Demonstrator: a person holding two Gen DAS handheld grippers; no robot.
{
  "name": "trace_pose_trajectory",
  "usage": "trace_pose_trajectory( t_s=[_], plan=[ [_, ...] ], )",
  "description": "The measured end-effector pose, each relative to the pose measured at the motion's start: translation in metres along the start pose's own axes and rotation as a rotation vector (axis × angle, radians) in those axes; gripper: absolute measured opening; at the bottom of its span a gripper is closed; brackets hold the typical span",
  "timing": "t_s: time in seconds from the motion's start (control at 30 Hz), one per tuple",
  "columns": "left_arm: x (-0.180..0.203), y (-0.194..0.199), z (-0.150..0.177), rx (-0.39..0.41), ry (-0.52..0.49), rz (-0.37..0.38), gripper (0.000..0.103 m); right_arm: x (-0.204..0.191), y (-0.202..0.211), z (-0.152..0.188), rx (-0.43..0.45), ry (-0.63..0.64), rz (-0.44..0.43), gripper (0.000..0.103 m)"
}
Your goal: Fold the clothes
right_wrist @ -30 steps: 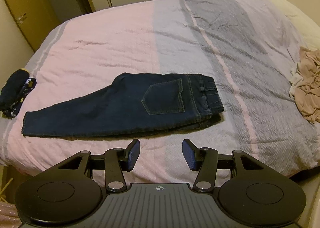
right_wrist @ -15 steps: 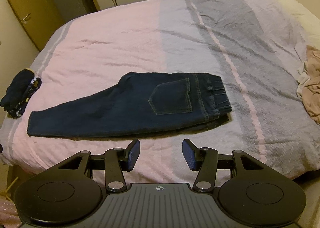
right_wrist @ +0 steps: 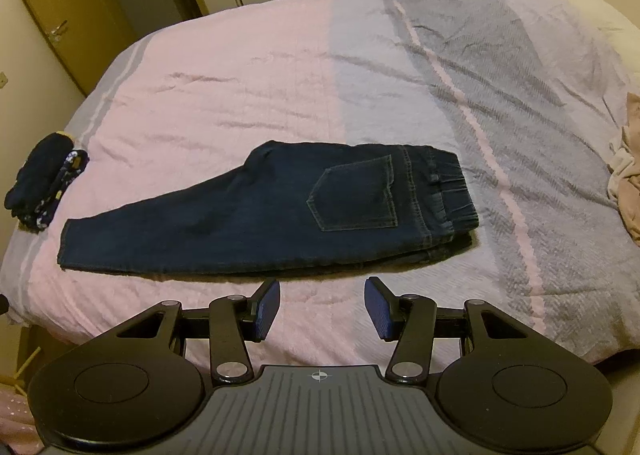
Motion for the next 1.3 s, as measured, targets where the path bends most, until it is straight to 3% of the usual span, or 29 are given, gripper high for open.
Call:
trace_pose_trajectory(
  t_s=[0.5,0.9,1.1,1.3],
  plan=[
    [-0.04,-0.076,-0.03,-0.074,0.009,0.006,0.042,-0.008,-0.039,-0.029,-0.024,-0.051,0.074,0.051],
    [-0.087,-0.133,-0.078,-0.113,0.043,0.013,0.041,-0.056,-0.077,-0.071,-0.005,-0.072,0.089,0.051],
    [-0.12,-0.162,-0.091,-0.134,0.098,0.037,0.042,-0.074,-0.1,-0.084,-0.018,-0.061,0.125,0.051],
    [-0.164,-0.197,-0.088,-0.182,0.252,0.125,0.041,-0.09,-0.121,-0.088,-0.024,-0.062,0.14,0.051]
  ],
)
Point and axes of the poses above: each gripper's, at about its wrist camera, not at the fingertips, and y roughly against the way its jaws point, x to its right, z to its underside, the point moved 8 cm from there along -y, roughly the way its jaws point, and after that the axes turned 1 degree about x, right-handed, at the moved point
